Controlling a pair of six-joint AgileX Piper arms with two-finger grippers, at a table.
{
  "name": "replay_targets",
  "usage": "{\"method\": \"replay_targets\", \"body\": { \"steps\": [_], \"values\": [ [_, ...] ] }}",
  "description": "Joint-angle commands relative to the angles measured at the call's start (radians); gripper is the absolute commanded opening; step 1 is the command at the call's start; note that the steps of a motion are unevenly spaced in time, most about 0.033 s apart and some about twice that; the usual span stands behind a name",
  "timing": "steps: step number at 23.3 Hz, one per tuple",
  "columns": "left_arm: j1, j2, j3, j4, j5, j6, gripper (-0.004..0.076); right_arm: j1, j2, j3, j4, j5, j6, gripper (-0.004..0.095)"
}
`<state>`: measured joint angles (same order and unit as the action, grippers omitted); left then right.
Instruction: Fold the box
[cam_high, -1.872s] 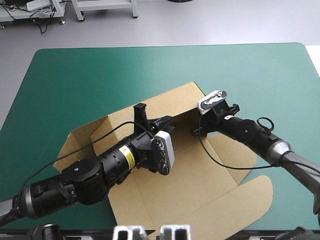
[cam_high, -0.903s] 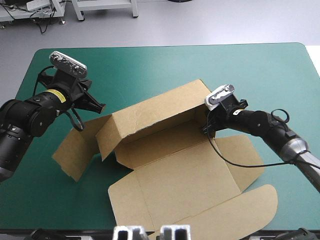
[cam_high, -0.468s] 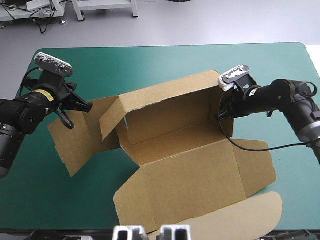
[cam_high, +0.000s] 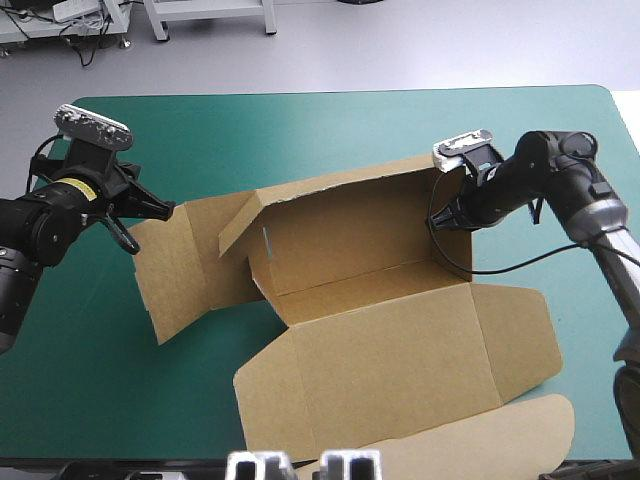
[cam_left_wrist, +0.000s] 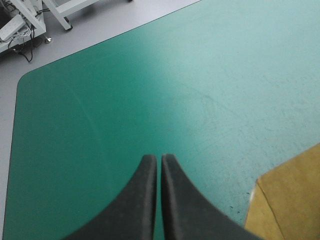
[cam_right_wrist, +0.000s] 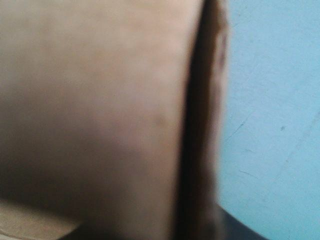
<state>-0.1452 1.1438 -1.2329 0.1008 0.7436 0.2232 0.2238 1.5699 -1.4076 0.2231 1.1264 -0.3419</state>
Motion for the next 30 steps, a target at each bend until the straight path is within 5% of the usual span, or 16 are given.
{"method": "replay_targets", "body": {
  "steps": [1,10,12,16,18,30],
  "values": [
    [0.023,-0.024,-0.037,-0.002,-0.067,-0.061,0.0014,-0.001,0.039,-0.023,-0.012,0.122,-0.014,-0.0019],
    [0.043,-0.024,-0.037,-0.008,-0.045,-0.091,0.0014,-0.001,0.293,-0.278,-0.044,0.122,0.015,0.0004],
    [0.043,-0.024,-0.037,-0.008,-0.034,-0.093,0.0013,-0.001,0.33,-0.351,-0.039,0.118,0.015,0.0115],
    [0.043,-0.024,-0.037,0.001,-0.023,-0.08,0.0013,-0.001,0.33,-0.437,-0.013,0.121,0.028,0.0549],
    [0.043,-0.024,-0.037,0.001,-0.023,-0.086,0.0013,-0.001,0.292,-0.471,-0.015,0.121,0.055,0.0615],
    [0.051,-0.024,-0.037,-0.003,0.025,-0.133,0.0013,-0.001,0.123,-0.469,-0.072,0.122,0.135,0.0614]
  ]
}}
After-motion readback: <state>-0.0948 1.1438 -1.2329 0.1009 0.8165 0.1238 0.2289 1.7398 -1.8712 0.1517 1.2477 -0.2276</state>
